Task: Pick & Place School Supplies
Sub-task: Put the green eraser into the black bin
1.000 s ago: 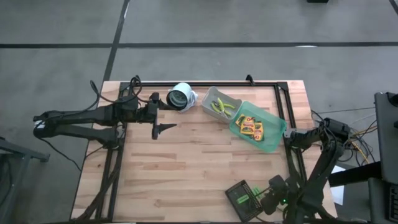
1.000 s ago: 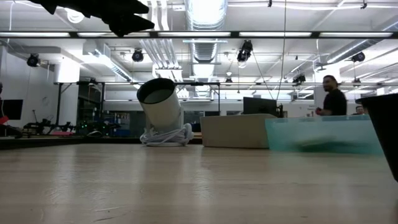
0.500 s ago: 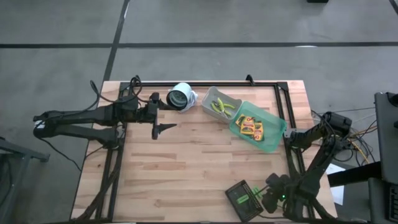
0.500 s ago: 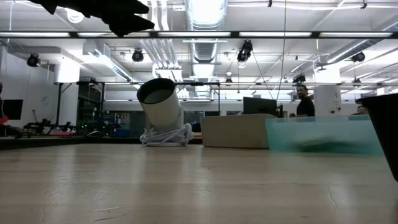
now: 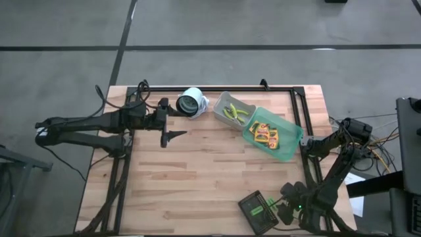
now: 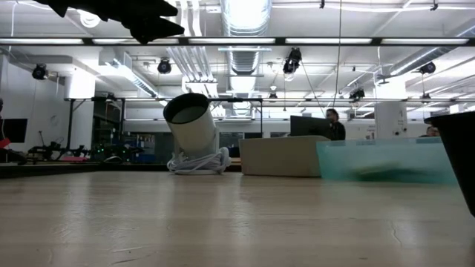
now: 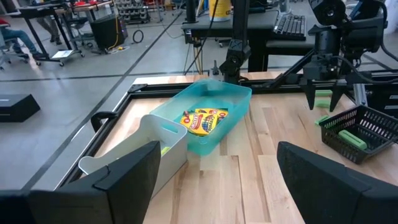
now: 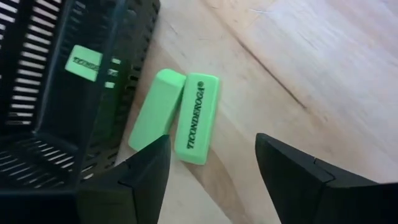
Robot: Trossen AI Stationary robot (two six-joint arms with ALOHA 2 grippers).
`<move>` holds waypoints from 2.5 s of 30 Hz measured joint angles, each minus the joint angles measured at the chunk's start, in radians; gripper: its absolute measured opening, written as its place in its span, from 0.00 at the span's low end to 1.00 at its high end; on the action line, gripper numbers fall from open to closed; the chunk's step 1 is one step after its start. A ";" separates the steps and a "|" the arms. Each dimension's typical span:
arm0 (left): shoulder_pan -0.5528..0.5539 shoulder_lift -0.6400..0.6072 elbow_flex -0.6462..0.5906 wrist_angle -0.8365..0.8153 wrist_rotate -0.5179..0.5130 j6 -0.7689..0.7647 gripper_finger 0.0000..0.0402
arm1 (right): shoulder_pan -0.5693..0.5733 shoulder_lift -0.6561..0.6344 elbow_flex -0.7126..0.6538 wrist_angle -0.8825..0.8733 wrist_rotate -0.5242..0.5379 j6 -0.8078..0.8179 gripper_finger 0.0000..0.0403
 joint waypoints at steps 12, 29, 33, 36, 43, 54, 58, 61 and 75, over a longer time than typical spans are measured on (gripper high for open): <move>0.000 0.000 0.000 0.000 0.000 0.000 0.82 | -0.014 0.048 0.001 0.076 -0.003 -0.034 0.55; 0.000 0.000 0.000 0.000 0.000 0.000 0.82 | -0.032 0.087 0.000 0.073 -0.027 -0.101 0.54; 0.000 0.000 0.000 0.000 0.000 0.000 0.82 | -0.035 0.098 0.002 0.072 -0.026 -0.114 0.54; 0.000 0.000 0.000 0.000 0.000 0.000 0.82 | -0.036 0.097 0.002 0.069 -0.029 -0.124 0.54; 0.000 0.000 0.000 0.000 0.000 0.000 0.82 | -0.037 0.090 0.002 0.042 -0.051 -0.122 0.54; 0.000 0.000 0.000 0.000 0.000 0.000 0.82 | -0.046 0.071 0.000 -0.025 -0.110 -0.127 0.48; 0.000 0.000 0.000 0.000 0.000 0.000 0.82 | -0.046 0.068 -0.002 -0.030 -0.114 -0.126 0.44; 0.000 0.000 0.000 0.000 0.000 0.000 0.82 | -0.050 0.068 0.004 -0.036 -0.121 -0.138 0.42; 0.000 0.000 0.000 0.000 0.000 0.000 0.82 | -0.050 0.069 0.012 -0.040 -0.120 -0.156 0.21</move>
